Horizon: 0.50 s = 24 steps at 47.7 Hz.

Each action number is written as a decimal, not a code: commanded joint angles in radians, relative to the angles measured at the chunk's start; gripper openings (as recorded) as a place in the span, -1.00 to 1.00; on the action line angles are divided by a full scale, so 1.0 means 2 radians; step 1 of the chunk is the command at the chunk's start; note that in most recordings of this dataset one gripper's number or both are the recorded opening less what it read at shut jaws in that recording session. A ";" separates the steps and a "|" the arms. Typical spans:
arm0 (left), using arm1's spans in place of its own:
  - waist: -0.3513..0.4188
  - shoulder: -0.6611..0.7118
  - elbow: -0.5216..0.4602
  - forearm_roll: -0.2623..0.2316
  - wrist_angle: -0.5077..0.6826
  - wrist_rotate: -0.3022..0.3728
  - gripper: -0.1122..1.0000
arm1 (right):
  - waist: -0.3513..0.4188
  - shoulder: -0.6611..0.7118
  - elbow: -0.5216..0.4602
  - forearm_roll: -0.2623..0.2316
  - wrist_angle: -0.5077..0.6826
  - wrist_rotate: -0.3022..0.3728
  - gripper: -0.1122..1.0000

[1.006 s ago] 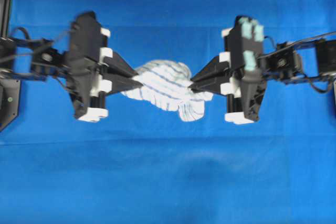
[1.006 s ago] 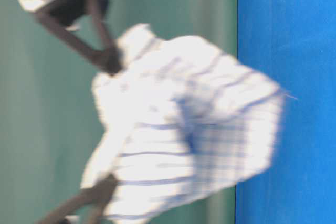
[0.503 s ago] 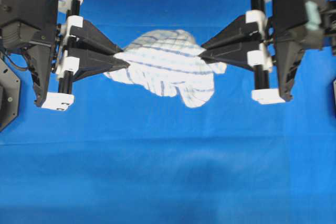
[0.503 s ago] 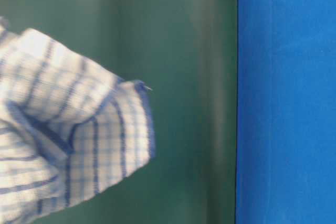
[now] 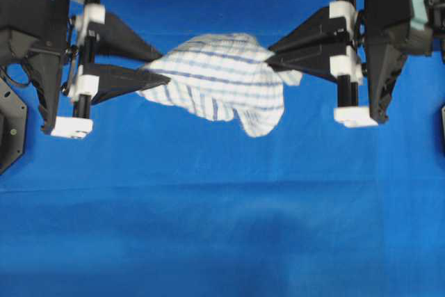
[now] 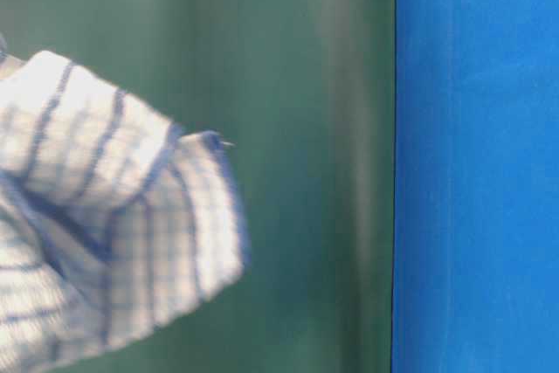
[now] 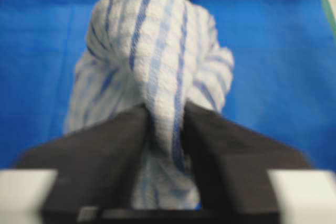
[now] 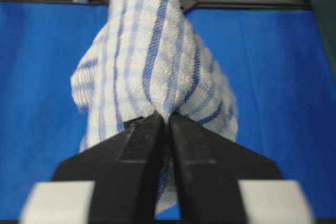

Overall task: Lift the towel with both arms.
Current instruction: 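Open both grippers and drop the towel onto the table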

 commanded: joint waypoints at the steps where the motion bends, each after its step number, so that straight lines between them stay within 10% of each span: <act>1: 0.007 -0.008 -0.012 0.001 -0.005 -0.004 -0.12 | -0.010 -0.003 -0.013 -0.002 -0.005 0.002 -0.36; 11: 0.008 -0.009 -0.005 0.001 -0.005 -0.006 0.84 | -0.014 -0.002 -0.011 -0.012 -0.005 0.004 0.41; 24: -0.002 -0.006 0.021 -0.002 -0.008 -0.008 0.86 | -0.014 0.000 0.015 -0.009 -0.005 0.012 0.34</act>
